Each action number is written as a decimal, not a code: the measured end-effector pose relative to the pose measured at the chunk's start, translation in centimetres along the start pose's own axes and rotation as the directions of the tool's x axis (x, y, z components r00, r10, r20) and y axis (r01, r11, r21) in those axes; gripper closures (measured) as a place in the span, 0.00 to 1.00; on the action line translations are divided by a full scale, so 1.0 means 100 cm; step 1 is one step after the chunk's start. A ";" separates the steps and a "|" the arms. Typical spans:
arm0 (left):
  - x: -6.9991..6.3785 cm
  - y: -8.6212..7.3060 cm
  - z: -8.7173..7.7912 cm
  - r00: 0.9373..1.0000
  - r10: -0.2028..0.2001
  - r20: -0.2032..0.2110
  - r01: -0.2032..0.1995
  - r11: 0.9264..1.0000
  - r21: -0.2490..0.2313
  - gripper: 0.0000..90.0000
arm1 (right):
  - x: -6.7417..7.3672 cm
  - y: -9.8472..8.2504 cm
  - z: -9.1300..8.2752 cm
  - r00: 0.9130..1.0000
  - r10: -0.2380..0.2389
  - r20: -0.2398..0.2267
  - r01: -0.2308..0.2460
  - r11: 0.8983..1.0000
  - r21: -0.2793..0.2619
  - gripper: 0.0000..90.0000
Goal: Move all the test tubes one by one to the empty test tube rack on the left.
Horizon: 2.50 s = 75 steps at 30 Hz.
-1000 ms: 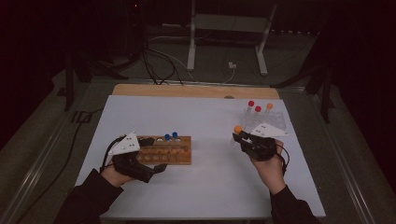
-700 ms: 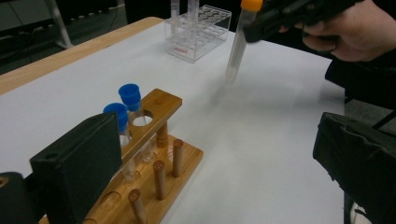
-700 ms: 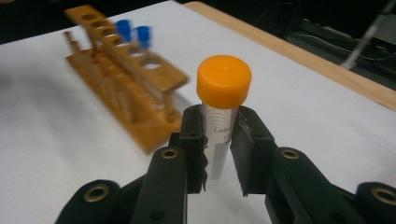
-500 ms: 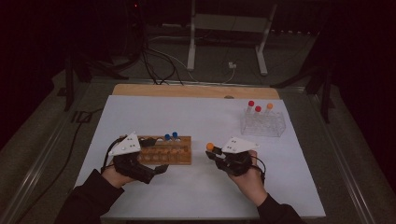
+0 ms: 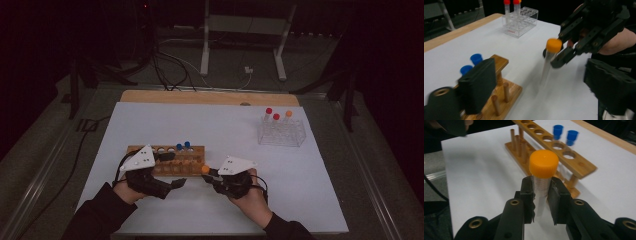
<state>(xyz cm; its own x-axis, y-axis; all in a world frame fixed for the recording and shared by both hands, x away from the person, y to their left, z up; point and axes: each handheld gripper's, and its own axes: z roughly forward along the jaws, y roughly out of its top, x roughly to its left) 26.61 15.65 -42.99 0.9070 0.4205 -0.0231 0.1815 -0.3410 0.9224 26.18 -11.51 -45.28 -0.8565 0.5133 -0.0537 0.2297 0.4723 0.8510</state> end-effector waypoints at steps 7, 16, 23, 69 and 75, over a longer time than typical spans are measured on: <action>-0.012 0.000 0.011 0.999 0.035 0.017 -0.035 0.999 -0.001 0.34 | 0.012 0.003 0.008 0.999 -0.007 -0.049 0.007 1.000 0.007 0.83; -0.019 0.000 0.018 0.995 0.085 0.045 -0.085 0.996 0.008 0.59 | 0.020 0.004 0.014 0.997 -0.013 -0.081 0.015 1.000 0.019 0.83; -0.022 -0.001 0.024 0.993 0.104 0.047 -0.105 0.994 0.020 0.75 | 0.023 0.005 0.014 0.996 -0.017 -0.087 0.018 1.000 0.013 0.83; 0.042 0.025 -0.026 0.932 -0.011 -0.361 -0.054 0.984 -0.169 0.80 | -0.003 0.006 -0.020 0.996 0.093 -0.005 -0.093 0.987 -0.128 0.00; 0.052 0.012 -0.011 0.936 -0.025 -0.351 -0.020 0.992 -0.126 0.80 | -0.006 0.005 -0.021 0.995 0.100 -0.005 -0.099 0.986 -0.130 0.00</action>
<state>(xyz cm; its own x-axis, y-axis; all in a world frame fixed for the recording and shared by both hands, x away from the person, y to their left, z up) 31.09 18.32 -41.54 0.7109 0.6974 0.0905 0.1139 -0.2412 0.9638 25.82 -13.11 -43.70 -0.8319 0.5539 0.0341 0.2515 0.3216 0.9129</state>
